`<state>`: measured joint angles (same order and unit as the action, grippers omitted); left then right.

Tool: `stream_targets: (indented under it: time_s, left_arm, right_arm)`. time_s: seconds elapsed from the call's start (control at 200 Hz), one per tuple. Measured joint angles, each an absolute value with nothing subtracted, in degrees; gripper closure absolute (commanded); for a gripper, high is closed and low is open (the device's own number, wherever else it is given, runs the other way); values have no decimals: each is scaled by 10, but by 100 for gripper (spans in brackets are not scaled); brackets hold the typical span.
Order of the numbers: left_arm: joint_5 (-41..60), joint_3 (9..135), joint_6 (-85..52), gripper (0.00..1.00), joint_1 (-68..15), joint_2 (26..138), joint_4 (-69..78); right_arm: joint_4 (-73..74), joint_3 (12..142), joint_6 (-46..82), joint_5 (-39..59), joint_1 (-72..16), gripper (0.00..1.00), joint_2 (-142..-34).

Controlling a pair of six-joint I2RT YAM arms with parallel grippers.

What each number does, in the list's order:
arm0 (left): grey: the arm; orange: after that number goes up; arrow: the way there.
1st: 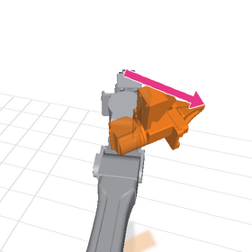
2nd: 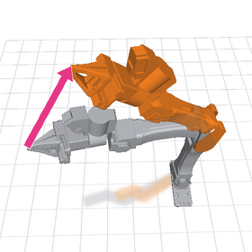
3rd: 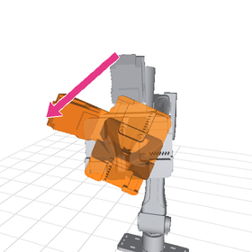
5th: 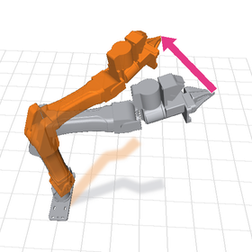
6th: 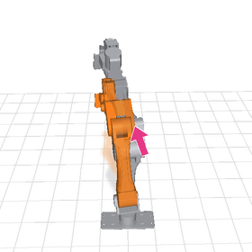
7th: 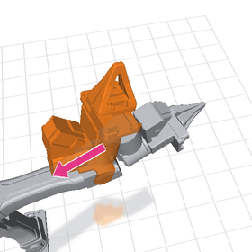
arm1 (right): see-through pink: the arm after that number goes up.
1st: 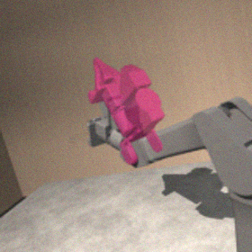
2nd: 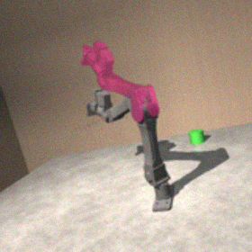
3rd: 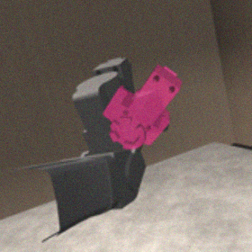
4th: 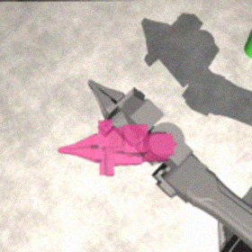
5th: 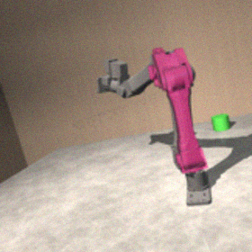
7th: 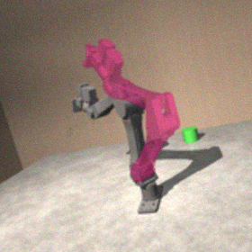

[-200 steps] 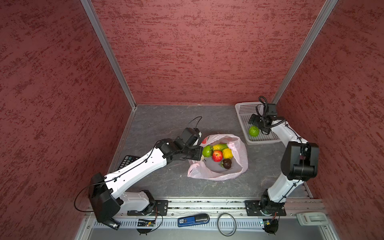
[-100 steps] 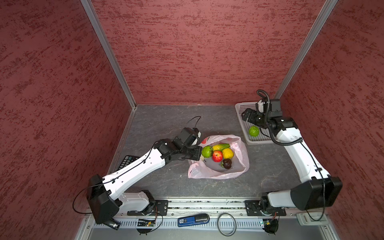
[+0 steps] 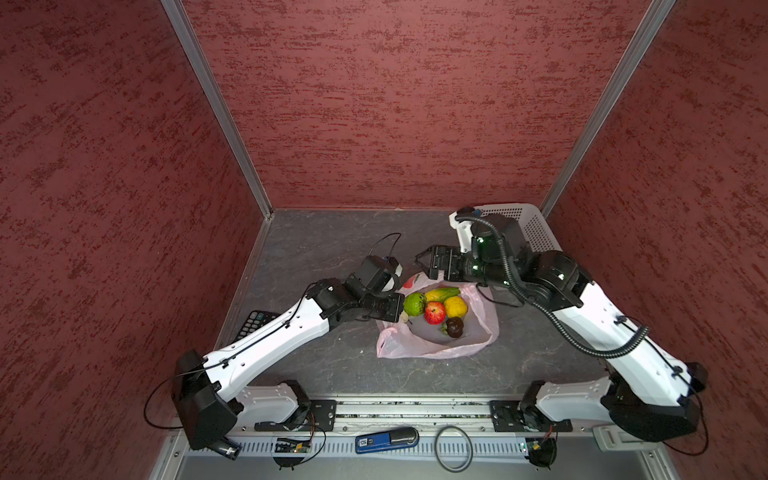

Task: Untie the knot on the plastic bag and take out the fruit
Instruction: 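Move the right gripper back into the pink bag above the fruit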

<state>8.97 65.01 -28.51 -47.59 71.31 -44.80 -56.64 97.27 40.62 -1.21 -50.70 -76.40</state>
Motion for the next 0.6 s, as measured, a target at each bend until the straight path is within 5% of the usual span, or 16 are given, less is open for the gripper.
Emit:
stream_targets:
  time_s: [0.356,0.601]
  left_arm:
    - [89,632,-293,100,-483,688,-450]
    - [89,626,-298,100,-492,681,-450]
  right_arm:
    - [-605,948,508,-84,-636,7,-767]
    - [-606,808,548,-128,-669,13,-734]
